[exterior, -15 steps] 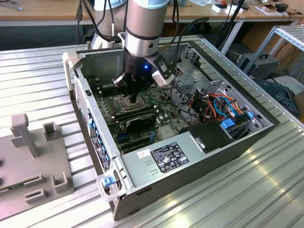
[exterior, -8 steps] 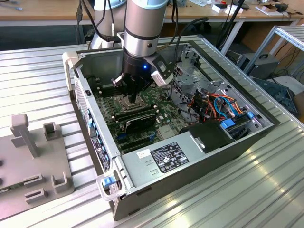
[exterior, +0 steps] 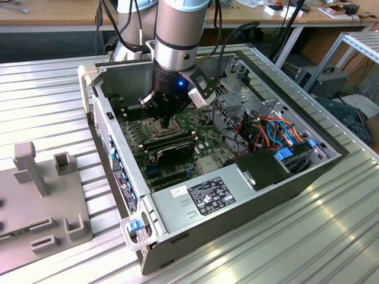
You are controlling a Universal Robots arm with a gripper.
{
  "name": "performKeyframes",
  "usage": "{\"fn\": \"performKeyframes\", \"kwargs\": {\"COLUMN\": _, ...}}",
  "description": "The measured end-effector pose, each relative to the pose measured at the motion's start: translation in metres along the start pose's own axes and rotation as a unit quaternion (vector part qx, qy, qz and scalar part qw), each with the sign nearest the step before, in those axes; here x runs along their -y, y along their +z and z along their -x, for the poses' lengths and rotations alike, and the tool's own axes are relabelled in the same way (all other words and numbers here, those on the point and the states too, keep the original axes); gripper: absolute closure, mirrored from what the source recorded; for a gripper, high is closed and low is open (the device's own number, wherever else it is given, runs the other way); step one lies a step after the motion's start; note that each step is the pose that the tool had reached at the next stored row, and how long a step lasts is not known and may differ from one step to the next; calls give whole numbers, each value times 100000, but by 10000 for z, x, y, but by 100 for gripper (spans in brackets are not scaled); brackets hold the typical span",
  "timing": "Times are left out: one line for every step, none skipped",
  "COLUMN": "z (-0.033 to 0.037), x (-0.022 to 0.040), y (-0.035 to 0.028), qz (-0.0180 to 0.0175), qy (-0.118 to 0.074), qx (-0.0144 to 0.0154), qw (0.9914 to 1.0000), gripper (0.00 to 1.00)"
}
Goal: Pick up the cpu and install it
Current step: 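Install the second cpu locking lever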
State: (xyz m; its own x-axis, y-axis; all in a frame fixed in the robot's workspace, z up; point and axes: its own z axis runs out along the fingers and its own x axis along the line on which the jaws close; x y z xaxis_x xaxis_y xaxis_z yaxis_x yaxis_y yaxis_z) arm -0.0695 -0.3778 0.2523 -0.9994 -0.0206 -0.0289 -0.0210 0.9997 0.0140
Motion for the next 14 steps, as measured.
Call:
{"fn": "performKeyframes", "kwargs": {"z": 0, "x": 0, "y": 0, "qz": 0, "qy": 1, "qx": 3, "qw": 100000, "gripper": 89}}
{"fn": "performKeyframes", "kwargs": {"z": 0, "x": 0, "y": 1, "qz": 0, "qy": 2, "qx": 2, "qw": 100000, "gripper": 89}}
{"fn": "performKeyframes", "kwargs": {"z": 0, "x": 0, "y": 1, "qz": 3, "qy": 0, "qx": 1, "qw": 100000, "gripper": 89}}
{"fn": "performKeyframes", "kwargs": {"z": 0, "x": 0, "y": 1, "qz": 1, "qy": 1, "qx": 2, "qw": 100000, "gripper": 89}}
{"fn": "performKeyframes", "kwargs": {"z": 0, "x": 0, "y": 1, "qz": 3, "qy": 0, "qx": 2, "qw": 100000, "gripper": 89}}
{"fn": "performKeyframes", "kwargs": {"z": -2, "x": -1, "y": 3, "qz": 7, "qy": 9, "qx": 4, "qw": 100000, "gripper": 89}}
{"fn": "performKeyframes", "kwargs": {"z": -12, "x": -1, "y": 9, "qz": 12, "qy": 12, "qx": 9, "qw": 100000, "gripper": 89}}
{"fn": "performKeyframes", "kwargs": {"z": -23, "x": -1, "y": 17, "qz": -2, "qy": 2, "qx": 3, "qw": 100000, "gripper": 89}}
{"fn": "performKeyframes", "kwargs": {"z": -28, "x": -1, "y": 24, "qz": -19, "qy": 1, "qx": 2, "qw": 100000, "gripper": 89}}
{"fn": "performKeyframes", "kwargs": {"z": -33, "x": -1, "y": 35, "qz": -36, "qy": 0, "qx": 1, "qw": 100000, "gripper": 89}}
{"fn": "performKeyframes", "kwargs": {"z": -38, "x": 0, "y": 61, "qz": -61, "qy": 1, "qx": -2, "qw": 100000, "gripper": 89}}
{"fn": "performKeyframes", "kwargs": {"z": -40, "x": 0, "y": 78, "qz": -66, "qy": -4, "qx": 0, "qw": 100000, "gripper": 89}}
{"fn": "performKeyframes", "kwargs": {"z": -41, "x": 0, "y": 96, "qz": -70, "qy": -9, "qx": 3, "qw": 100000, "gripper": 89}}
{"fn": "performKeyframes", "kwargs": {"z": -42, "x": 0, "y": 117, "qz": -75, "qy": -8, "qx": -3, "qw": 100000, "gripper": 89}}
